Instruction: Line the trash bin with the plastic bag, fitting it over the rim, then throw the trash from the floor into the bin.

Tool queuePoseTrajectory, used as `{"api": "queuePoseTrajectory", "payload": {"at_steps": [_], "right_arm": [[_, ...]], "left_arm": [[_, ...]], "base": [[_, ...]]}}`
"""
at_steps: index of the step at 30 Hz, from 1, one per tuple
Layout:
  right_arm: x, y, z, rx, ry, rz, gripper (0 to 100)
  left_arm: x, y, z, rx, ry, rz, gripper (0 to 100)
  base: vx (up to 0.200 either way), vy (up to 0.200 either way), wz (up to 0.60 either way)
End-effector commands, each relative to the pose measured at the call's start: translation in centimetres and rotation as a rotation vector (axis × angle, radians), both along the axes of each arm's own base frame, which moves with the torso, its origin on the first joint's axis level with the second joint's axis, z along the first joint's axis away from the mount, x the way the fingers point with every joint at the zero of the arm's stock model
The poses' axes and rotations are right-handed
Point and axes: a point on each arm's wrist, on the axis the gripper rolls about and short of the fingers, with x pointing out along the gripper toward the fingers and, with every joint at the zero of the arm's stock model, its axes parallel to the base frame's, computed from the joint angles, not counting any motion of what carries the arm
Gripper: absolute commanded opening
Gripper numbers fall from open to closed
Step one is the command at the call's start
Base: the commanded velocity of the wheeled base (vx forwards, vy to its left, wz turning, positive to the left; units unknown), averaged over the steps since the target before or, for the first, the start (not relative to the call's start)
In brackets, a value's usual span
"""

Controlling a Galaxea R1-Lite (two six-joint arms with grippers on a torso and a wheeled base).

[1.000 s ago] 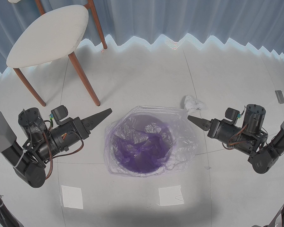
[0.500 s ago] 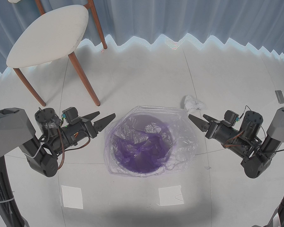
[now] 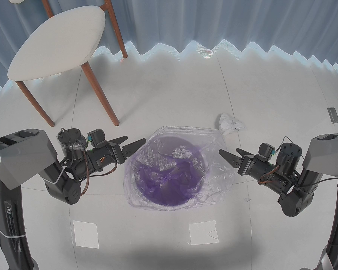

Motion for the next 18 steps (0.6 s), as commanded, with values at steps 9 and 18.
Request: {"api": "queuePoseTrajectory", "payload": {"at_steps": [9,18], "right_arm": [[0.52,-0.06,-1.20,-0.002,0.019,-0.003,100],[0.51,0.00,-1.25,-0.001,0.022,-0.001,100]], "left_arm": [[0.50,-0.42,-2.54,0.009,0.027,-0.008,100],[0.66,-0.44,-2.79,0.007,0.033,0.000,0]], "base": [[0.000,0.000,0.00],[0.000,0.000,0.00]]}}
